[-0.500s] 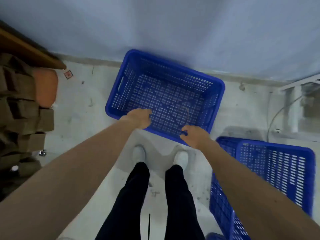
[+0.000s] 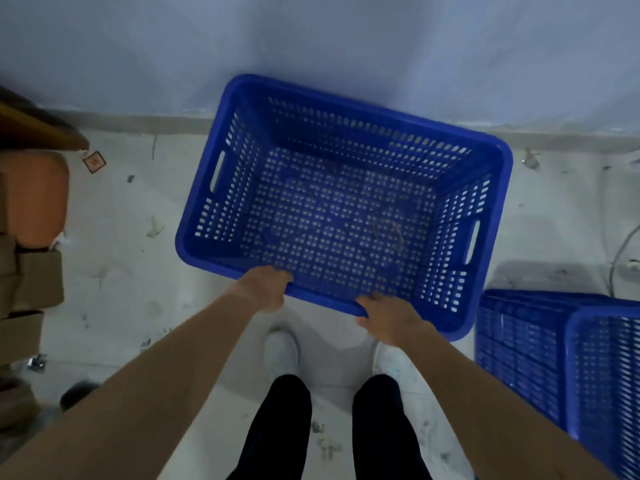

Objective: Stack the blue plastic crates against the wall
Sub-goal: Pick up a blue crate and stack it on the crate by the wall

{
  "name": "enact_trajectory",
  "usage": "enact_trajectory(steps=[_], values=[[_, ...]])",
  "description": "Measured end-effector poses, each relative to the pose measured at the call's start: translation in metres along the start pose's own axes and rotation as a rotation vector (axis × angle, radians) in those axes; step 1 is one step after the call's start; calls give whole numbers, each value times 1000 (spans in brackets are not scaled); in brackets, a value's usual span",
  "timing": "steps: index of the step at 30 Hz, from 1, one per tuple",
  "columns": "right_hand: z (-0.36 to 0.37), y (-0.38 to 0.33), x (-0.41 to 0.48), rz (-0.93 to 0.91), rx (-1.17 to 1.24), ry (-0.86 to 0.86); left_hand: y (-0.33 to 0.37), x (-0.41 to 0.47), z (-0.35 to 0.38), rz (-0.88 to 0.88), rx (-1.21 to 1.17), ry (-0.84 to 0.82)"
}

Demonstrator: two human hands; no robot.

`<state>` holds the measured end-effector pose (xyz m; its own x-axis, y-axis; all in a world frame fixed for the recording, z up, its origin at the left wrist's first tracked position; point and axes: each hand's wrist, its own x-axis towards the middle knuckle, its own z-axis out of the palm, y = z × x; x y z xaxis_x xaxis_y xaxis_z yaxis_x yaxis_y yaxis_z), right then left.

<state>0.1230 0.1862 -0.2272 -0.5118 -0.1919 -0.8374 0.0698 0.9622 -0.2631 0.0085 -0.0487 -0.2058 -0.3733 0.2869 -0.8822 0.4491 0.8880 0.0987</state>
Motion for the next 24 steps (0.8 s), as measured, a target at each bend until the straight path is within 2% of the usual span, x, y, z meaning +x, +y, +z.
enact_trajectory(steps=[4,8,11,14,21,24], values=[[9,3,3,-34,-113,101,-1,6,-4,71,55,-34],[9,3,2,-60,-234,143,-4,8,-4,118,226,2],[2,4,2,-127,-361,115,-7,11,1,153,317,58],[-11,10,1,-209,-519,85,-9,10,2,165,312,105],[-44,53,8,-156,-447,234,6,30,-9,198,363,242],[-65,72,12,-148,-452,233,10,42,-20,220,455,279]])
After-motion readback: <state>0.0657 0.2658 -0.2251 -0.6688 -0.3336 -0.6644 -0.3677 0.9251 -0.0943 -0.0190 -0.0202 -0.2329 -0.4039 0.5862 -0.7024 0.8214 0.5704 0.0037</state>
